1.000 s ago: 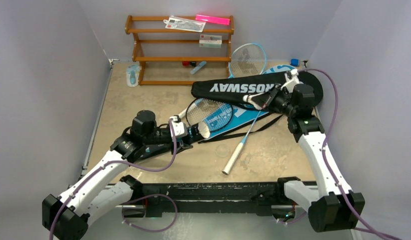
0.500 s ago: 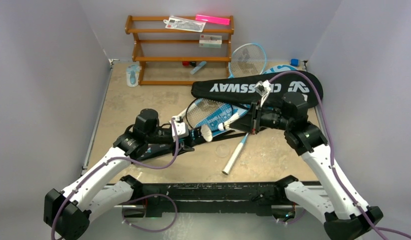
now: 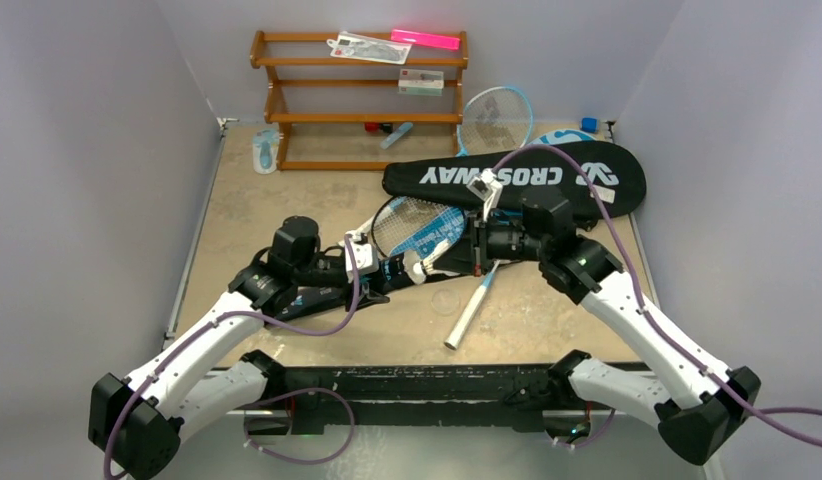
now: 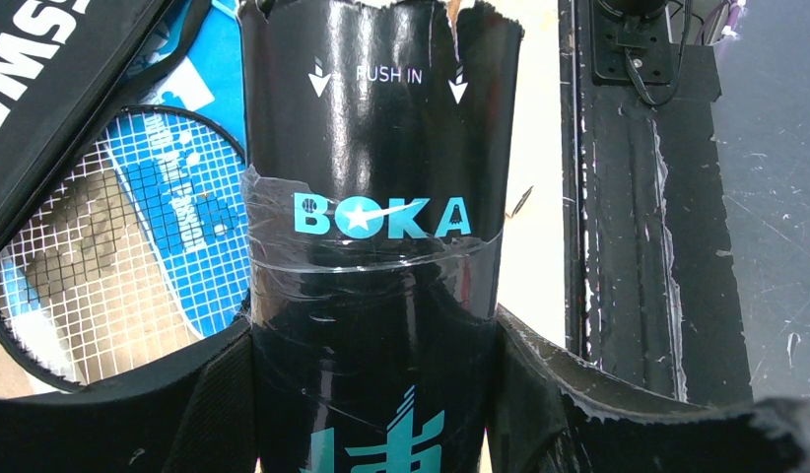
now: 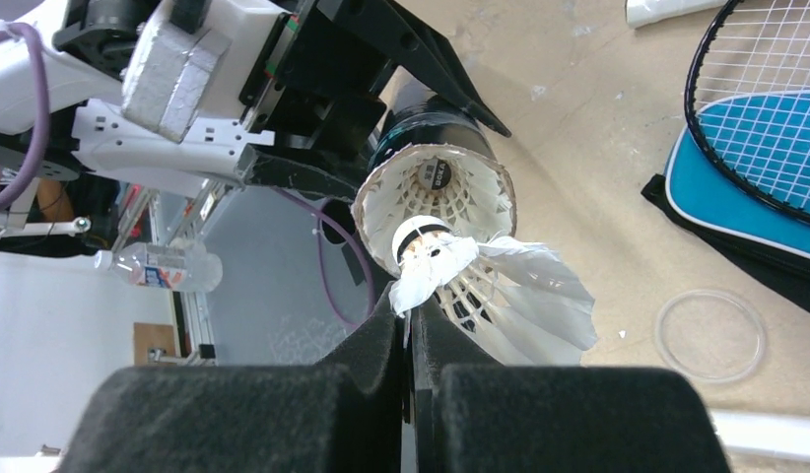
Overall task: Pack up the badminton gear
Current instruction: Place the shuttlecock at the shuttle tube.
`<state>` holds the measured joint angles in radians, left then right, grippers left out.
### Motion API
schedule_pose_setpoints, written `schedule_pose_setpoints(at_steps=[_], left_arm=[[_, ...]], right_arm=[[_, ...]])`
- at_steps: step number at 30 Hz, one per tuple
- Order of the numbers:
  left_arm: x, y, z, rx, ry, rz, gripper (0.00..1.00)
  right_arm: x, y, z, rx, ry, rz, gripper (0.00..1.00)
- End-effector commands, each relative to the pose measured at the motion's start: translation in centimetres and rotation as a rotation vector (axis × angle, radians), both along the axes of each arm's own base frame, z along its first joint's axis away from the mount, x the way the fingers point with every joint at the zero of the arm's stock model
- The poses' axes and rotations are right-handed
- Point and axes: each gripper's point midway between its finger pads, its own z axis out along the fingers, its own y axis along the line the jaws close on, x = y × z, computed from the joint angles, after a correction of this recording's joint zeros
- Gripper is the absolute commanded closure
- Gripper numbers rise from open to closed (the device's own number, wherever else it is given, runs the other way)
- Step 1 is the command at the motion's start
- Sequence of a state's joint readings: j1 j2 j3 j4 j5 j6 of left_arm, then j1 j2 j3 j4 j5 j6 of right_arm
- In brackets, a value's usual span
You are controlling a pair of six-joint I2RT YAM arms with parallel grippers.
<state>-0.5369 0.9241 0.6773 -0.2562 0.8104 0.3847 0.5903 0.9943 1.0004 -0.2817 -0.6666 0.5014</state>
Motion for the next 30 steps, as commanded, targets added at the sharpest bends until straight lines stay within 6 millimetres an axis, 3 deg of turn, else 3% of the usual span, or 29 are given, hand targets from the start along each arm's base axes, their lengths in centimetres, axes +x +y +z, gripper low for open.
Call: schedule_pose_setpoints(at_steps=[1,7,14,22,26,30], left_arm=[[0.3,-0.5,2.2,-0.044,-0.043,-0.028,0.52],[0.7,-0.3,2.0,-0.03,-0.047,0.0,0.52],[0.6,-0.3,2.2,-0.036,-0.047,-0.004,0.52],[0.5,-0.3,2.3,-0.04,-0.055,-0.006,0.52],[0.4,-0.3,2.4,-0.044,-0.055,-0.009,0.52],[0.5,-0.3,2.3,-0.042,-0.053,-0.007,0.52]], right_arm=[[1.0,1.5,1.9,0.034,-0.073,-0.02,1.0],[1.3,2.9,1.5,0.059,-0.062,-0.028,0.97],[1.3,4.5,1.1,0.078,-0.051,-0.02,0.55],[1.3,4.7,-0.2,0.053,-0.016,-0.028,0.35],[0.9,5.0,-0.4,0.083,0.005,-0.016,0.03],[-0.1,5.8,0.3,0.168,0.024,0.048,0.01]])
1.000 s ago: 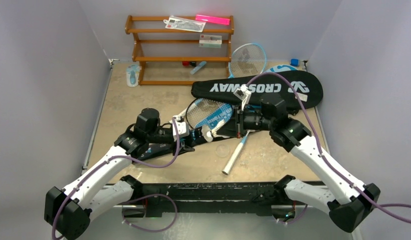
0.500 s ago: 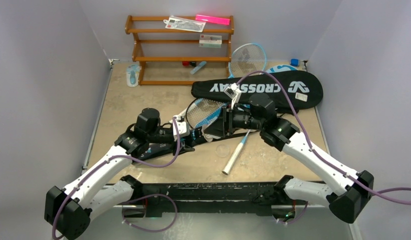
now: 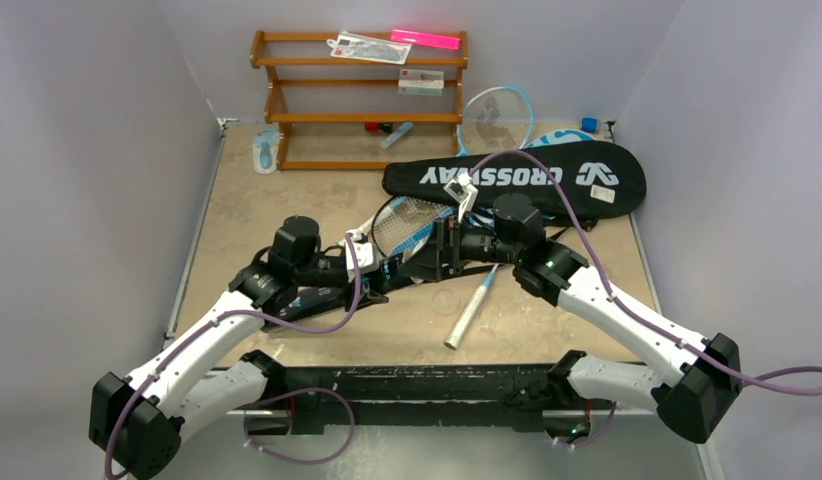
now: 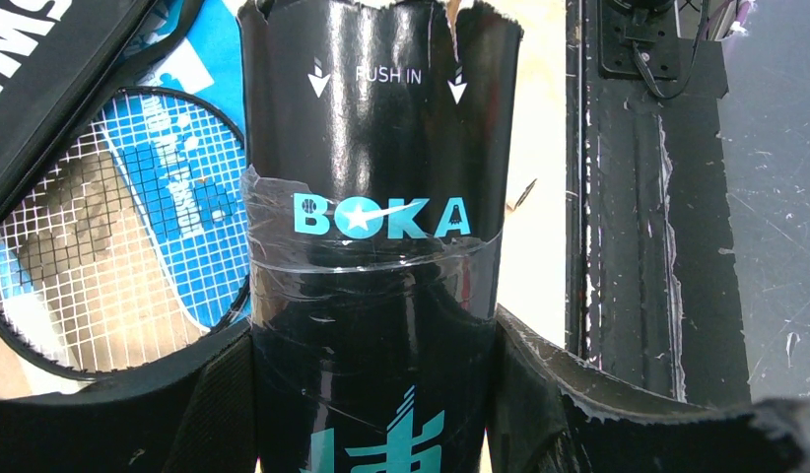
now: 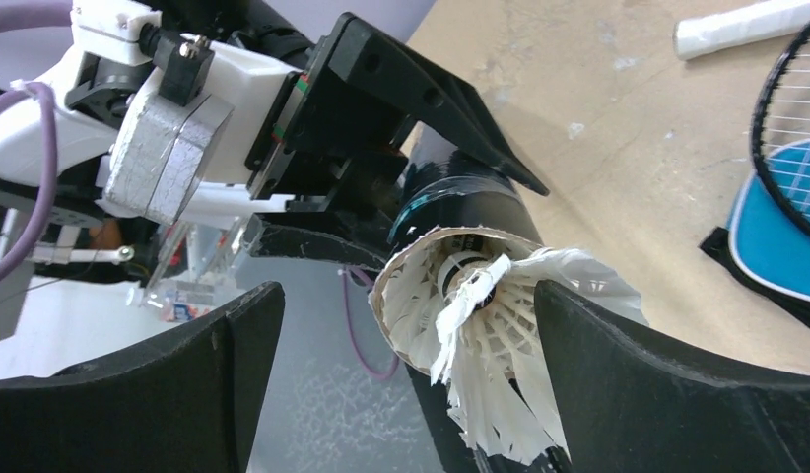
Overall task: Pack up the badminton gear
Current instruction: Place the shuttlecock at the shuttle tube.
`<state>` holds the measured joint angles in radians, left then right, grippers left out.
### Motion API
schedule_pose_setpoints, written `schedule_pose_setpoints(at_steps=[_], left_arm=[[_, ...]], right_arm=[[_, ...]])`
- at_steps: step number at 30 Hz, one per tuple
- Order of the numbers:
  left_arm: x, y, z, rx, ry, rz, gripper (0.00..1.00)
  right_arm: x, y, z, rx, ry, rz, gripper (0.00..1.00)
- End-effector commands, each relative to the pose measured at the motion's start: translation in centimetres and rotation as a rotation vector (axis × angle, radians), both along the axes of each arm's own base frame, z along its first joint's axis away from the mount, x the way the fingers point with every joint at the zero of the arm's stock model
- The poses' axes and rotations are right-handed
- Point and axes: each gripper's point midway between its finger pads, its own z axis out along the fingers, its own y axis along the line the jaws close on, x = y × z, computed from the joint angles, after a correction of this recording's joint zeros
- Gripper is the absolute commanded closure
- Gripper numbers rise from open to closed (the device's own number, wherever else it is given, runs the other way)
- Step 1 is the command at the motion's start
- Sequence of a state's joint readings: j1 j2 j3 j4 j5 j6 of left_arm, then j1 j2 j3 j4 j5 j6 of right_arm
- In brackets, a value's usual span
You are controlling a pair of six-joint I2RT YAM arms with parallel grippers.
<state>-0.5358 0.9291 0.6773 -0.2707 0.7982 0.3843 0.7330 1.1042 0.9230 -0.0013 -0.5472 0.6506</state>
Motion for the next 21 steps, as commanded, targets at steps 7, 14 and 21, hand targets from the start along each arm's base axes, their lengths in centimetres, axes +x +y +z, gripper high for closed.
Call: schedule_pose_setpoints(at_steps=[7,14,21], left_arm=[[0.4,-0.5,2.9,-0.061,-0.07,-0.019,0.52],[0.0,-0.7,3.3,-0.077,-0.07,-0.042,0.52],[-0.2,-0.9,3.5,-0.089,-0.052,-0.048,0.52]], right_arm=[[-2.8,1.4,2.0,0.145,-0.077,0.181,0.02],[-3.9,1.3,1.5,0.136,-0.132,0.264,0.04],[-5.6,3.1,0.2,0.098,-0.187,0.374,0.01]])
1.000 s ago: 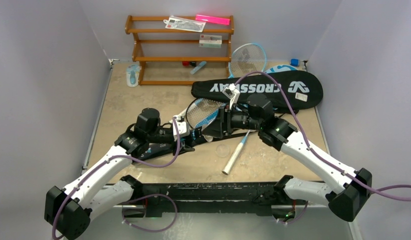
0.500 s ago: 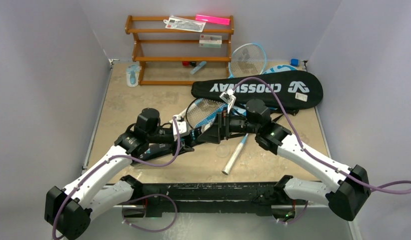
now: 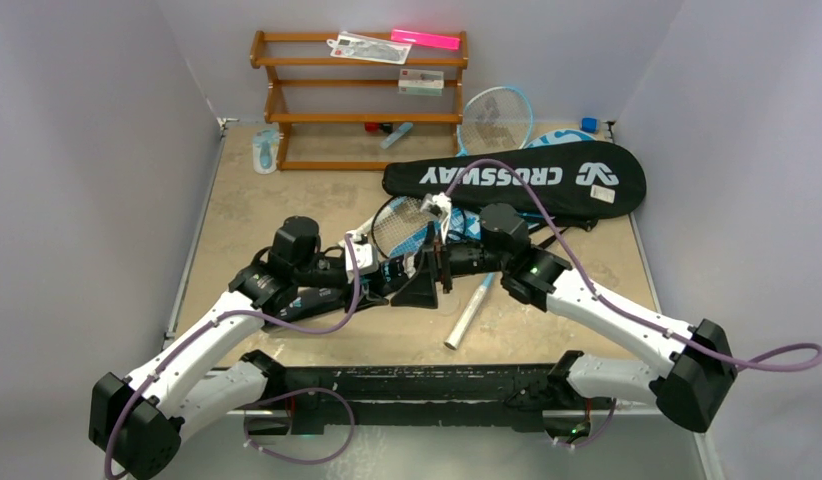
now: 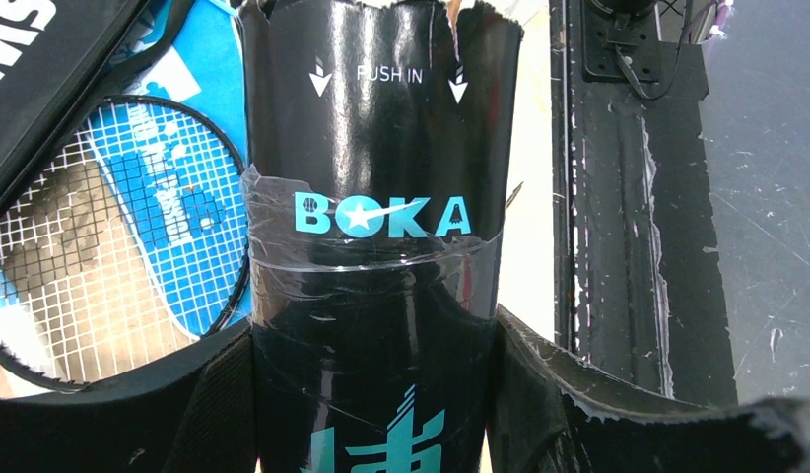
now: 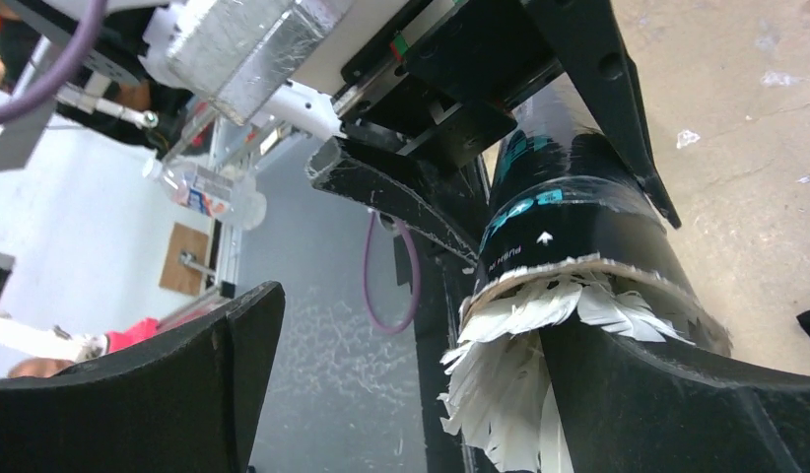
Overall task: Pack up the badminton gear
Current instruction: Place the shuttlecock at the shuttle tube.
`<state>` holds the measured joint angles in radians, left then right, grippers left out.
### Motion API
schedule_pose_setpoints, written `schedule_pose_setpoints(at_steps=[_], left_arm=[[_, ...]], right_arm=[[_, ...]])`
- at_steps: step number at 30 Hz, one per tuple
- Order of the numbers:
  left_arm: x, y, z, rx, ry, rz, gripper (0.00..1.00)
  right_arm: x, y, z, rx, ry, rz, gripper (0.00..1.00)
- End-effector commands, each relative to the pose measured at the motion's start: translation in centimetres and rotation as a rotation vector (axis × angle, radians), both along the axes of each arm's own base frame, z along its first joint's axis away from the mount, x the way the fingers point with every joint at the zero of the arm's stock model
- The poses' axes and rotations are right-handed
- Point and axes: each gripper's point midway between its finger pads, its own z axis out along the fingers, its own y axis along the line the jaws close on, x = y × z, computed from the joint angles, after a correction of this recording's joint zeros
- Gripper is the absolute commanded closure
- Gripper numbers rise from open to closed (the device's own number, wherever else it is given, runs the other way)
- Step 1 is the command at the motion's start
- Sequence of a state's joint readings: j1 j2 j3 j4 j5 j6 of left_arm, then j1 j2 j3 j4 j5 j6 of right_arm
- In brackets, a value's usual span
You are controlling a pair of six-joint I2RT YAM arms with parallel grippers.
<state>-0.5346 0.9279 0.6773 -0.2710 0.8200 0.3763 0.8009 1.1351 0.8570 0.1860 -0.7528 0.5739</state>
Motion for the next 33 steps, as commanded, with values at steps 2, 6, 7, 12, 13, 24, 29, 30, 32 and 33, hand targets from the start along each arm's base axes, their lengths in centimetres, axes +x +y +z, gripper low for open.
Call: schedule_pose_setpoints(at_steps=[2,6,7,12,13,24,29,30,32,33], left_arm=[[0.2,-0.8,3.4,-0.078,-0.056,-0.032,0.52],[0.1,-0.8,3.4,-0.08,-0.052,-0.033,0.52],[0.1,-0.8,3.5,-0.081,-0.052,-0.036,0.52],[-0.5,-0.9,3.8,-0.099,-0.063,-0.07,0.52],[-0.7,-1.0,3.9,-0.104,-0.064,-0.078,0.52],[-1.5,-1.1,4.9,-0.145,-0.087,-0.117,0.52],[-1.5,-1.1,4.9,-0.141,-0.085,-0.114,0.52],[-1.5,-1.1,4.8,-0.14,-0.086,-0.114,0.52],[-1.4,-1.0,4.8,-0.136,-0.088,-0.107,0.52],[-1.3,-1.0,4.8,-0.135,-0.089,-0.106,0.52]], right_arm=[[-1.0,1.5,-0.1,-0.006,-0.095,0.084,0.01],[-0.9,2.1,-0.5,-0.022,-0.096,0.085,0.01],[-0.8,2.2,-0.6,-0.025,-0.097,0.082,0.01],[-0.7,2.6,-0.6,-0.025,-0.096,0.091,0.01],[-0.9,2.7,-0.6,-0.024,-0.096,0.098,0.01],[-2.5,4.3,-1.7,-0.035,-0.085,0.187,0.01],[-2.5,4.7,-1.9,-0.057,-0.088,0.174,0.01],[-2.1,4.5,-1.8,-0.069,-0.099,0.148,0.01],[-1.9,3.7,-1.5,-0.104,-0.096,0.099,0.01],[-1.4,3.3,-1.2,-0.119,-0.096,0.049,0.01]])
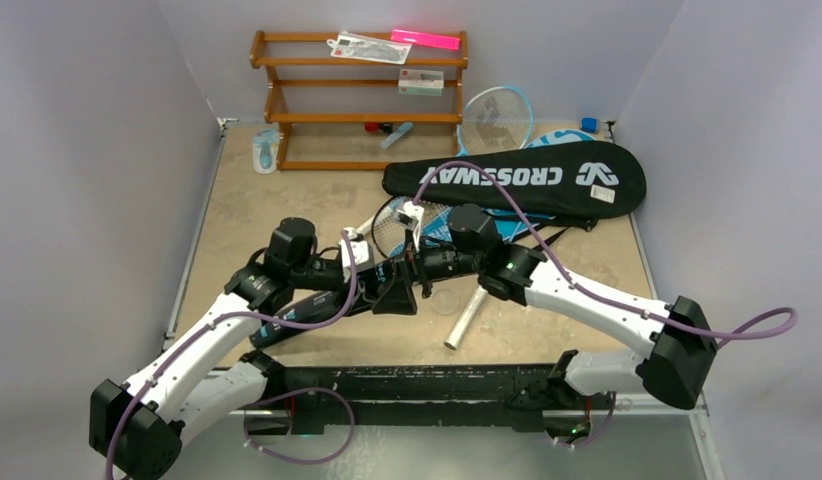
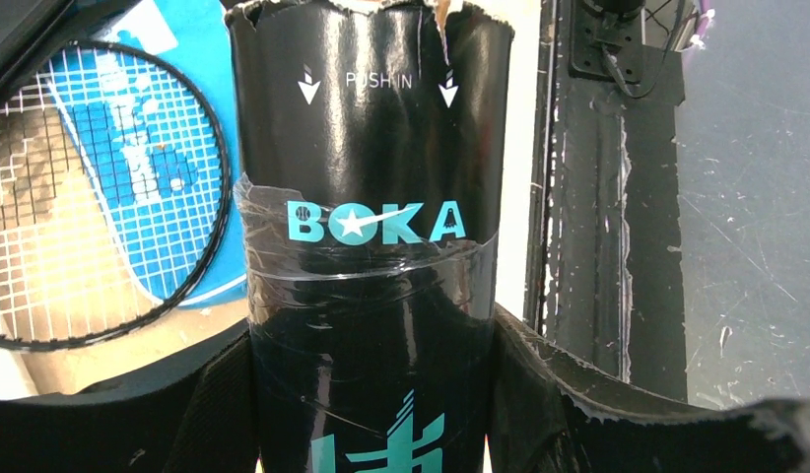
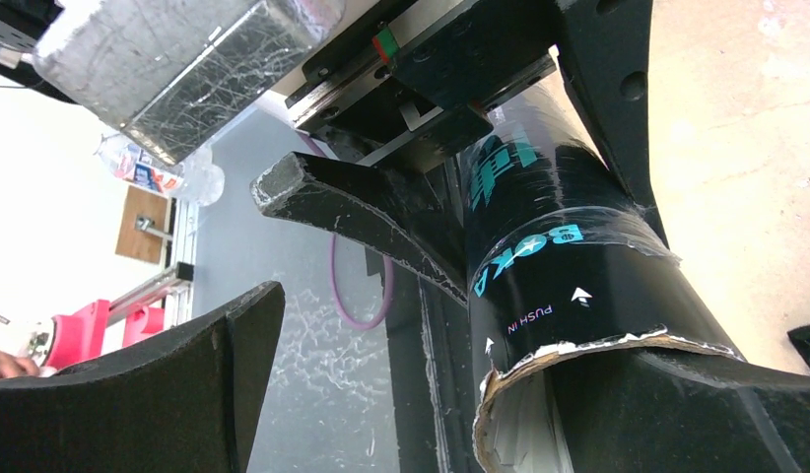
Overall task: Pack up the badminton gear
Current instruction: Place the shuttlecock at the shuttle tube.
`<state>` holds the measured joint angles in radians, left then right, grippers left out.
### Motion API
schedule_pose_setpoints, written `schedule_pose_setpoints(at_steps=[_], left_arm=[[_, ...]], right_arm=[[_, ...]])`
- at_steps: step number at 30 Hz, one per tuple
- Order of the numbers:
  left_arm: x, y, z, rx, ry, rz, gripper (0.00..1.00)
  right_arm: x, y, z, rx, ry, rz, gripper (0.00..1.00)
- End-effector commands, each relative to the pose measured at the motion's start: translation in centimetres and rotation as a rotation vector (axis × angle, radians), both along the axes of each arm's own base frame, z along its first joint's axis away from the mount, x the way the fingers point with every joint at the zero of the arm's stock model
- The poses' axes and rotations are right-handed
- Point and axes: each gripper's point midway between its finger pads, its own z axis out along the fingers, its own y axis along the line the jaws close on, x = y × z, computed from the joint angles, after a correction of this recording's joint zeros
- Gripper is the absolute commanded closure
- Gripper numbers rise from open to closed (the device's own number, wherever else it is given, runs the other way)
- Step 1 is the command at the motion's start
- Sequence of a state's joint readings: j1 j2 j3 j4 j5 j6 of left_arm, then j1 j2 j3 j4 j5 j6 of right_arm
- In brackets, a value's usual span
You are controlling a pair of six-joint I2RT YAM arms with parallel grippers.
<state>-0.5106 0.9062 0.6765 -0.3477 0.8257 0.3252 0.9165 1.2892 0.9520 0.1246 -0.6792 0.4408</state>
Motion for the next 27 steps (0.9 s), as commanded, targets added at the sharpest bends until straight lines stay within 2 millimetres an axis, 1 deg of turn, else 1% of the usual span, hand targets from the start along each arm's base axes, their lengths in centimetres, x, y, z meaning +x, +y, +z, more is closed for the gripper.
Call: schedule_pose_setpoints(at_steps=[1,3,6,9,13,15,16,17,18,19,20,21,22,27], left_arm=[[-0.5,-2.0,5.4,-0.156,-0.187,-0.137,0.52],[-0.6,-1.9,5.5,-0.158,-0.193,-0.138,0.52],[-0.6,-1.9,5.4,-0.158,-0.197,-0.14,0.52],[-0.6,-2.0,5.5,-0.16,-0.197,-0.144,0.52],[-0.6,-1.9,5.4,-0.158,-0.196,-0.144,0.52],[-0.6,-1.9,5.3,-0.155,-0.196,-0.143,0.52],[-0.5,-1.9,5.2,-0.153,-0.194,-0.141,0.52],[-0.5,-1.9,5.2,-0.153,-0.192,-0.142,0.52],[-0.5,-2.0,5.2,-0.151,-0.19,-0.142,0.52],[-0.5,-2.0,5.1,-0.151,-0.187,-0.143,0.52],[-0.5,-2.0,5.1,-0.151,-0.19,-0.143,0.52],[-0.5,-2.0,5.1,-0.151,-0.19,-0.143,0.52],[-0.5,-2.0,5.1,-0.15,-0.189,-0.144,0.52],[-0.5,-2.0,5.1,-0.15,-0.188,-0.144,0.52]], right_arm=[[-0.2,-0.9,1.9,-0.03,-0.05,-0.074,0.01],[0.6,-2.3,2.5,-0.053,-0.08,-0.153,0.01],[0.8,-4.3,3.8,-0.042,-0.107,-0.189,0.01],[1.9,-6.1,4.1,-0.062,-0.099,-0.248,0.01],[3.1,-7.9,4.4,-0.055,-0.097,-0.309,0.01],[3.4,-8.5,5.0,-0.041,-0.116,-0.341,0.06],[3.4,-8.8,5.3,-0.034,-0.125,-0.352,0.11],[3.5,-8.9,5.6,-0.03,-0.135,-0.361,0.21],[3.5,-9.0,5.8,-0.028,-0.14,-0.364,0.35],[3.6,-9.1,5.9,-0.027,-0.142,-0.368,0.53],[3.6,-9.0,6.0,-0.025,-0.142,-0.365,0.72],[3.6,-8.8,6.0,-0.022,-0.14,-0.355,0.88],[3.5,-8.6,6.0,-0.019,-0.135,-0.344,1.0],[2.9,-7.4,6.1,0.016,-0.112,-0.262,1.0]])
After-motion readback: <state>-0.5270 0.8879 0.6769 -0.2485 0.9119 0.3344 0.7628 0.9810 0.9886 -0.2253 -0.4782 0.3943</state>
